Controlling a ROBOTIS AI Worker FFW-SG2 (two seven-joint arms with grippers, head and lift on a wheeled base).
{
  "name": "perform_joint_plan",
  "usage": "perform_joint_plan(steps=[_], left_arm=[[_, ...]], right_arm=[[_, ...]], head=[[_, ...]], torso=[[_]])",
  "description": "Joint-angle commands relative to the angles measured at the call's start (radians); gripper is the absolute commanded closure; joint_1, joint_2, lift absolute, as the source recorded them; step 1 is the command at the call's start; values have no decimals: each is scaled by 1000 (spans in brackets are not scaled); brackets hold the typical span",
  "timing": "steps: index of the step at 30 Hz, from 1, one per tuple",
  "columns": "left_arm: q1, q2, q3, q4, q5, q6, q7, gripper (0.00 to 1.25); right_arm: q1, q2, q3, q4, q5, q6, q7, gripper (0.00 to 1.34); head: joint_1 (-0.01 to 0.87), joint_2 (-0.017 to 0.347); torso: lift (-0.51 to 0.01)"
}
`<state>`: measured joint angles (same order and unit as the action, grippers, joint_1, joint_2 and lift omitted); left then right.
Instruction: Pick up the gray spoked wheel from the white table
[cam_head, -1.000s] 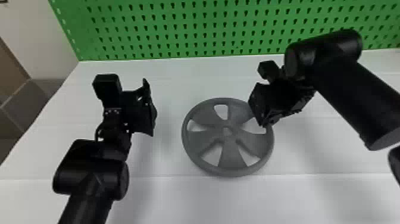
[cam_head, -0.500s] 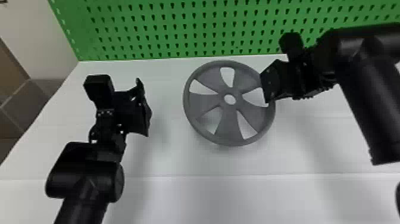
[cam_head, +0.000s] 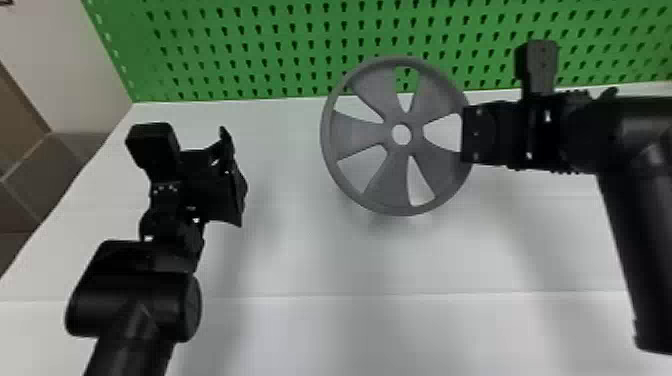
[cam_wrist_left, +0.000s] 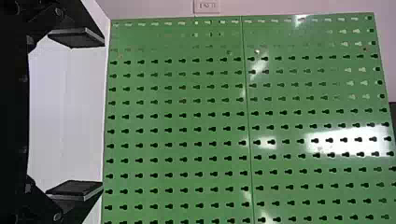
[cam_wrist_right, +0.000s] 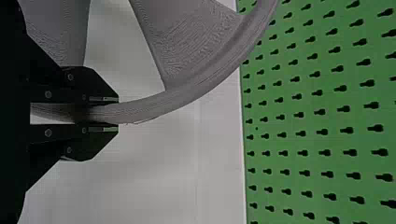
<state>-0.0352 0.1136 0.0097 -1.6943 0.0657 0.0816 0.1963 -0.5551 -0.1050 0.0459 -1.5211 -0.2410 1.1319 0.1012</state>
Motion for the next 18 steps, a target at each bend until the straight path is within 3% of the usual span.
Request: perform_joint_plan(steps=[1,18], left_arm=[[3,0,4,-10,3,0,0,194],[12,0,4,-24,9,0,0,194]], right_arm=[[86,4,-24,-44,19,-150,0,1128],[348,59,-95,-70,152,-787,-1,1130]], head=[[779,118],[779,118]], torso=[[-86],[-86]])
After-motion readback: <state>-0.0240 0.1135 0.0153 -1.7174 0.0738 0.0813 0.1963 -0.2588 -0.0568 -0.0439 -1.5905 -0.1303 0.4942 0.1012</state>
